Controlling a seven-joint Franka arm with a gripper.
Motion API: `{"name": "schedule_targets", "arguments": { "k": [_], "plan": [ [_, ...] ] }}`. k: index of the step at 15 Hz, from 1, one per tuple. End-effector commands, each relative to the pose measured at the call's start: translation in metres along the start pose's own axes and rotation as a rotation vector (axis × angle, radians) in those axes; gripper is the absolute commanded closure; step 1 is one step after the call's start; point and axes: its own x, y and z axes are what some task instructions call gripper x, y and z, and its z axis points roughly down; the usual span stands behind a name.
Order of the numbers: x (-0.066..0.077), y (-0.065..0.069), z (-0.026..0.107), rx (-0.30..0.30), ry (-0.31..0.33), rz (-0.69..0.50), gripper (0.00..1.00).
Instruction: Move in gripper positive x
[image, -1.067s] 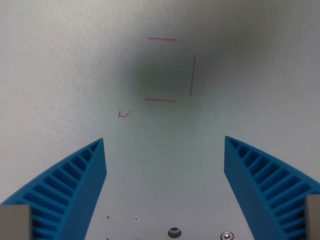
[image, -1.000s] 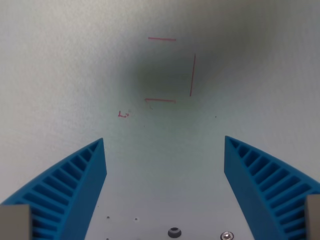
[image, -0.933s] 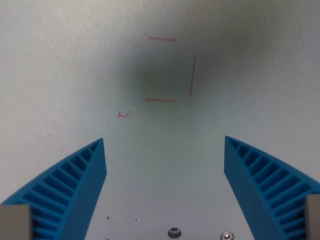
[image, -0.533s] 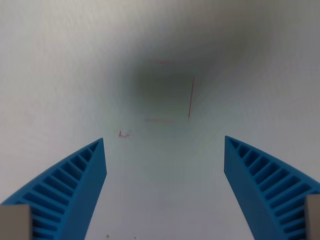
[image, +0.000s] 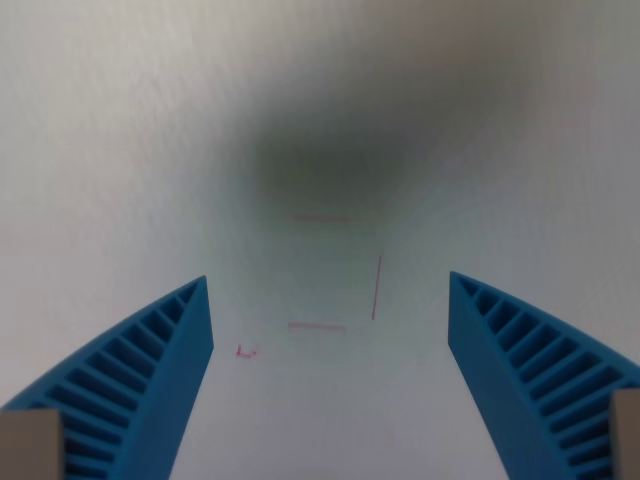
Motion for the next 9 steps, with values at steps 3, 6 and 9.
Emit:
{"name": "schedule_targets", "arguments": {
  "k": [3, 6, 9],
  "plan": [
    [0.027, 0.0, -0.003, 0.018, -0.042, 0.011, 0.0],
    [0.042, 0.0, -0.002, 0.018, -0.042, 0.011, 0.0],
    [0.057, 0.0, -0.001, 0.018, -0.042, 0.011, 0.0]
  ]
}}
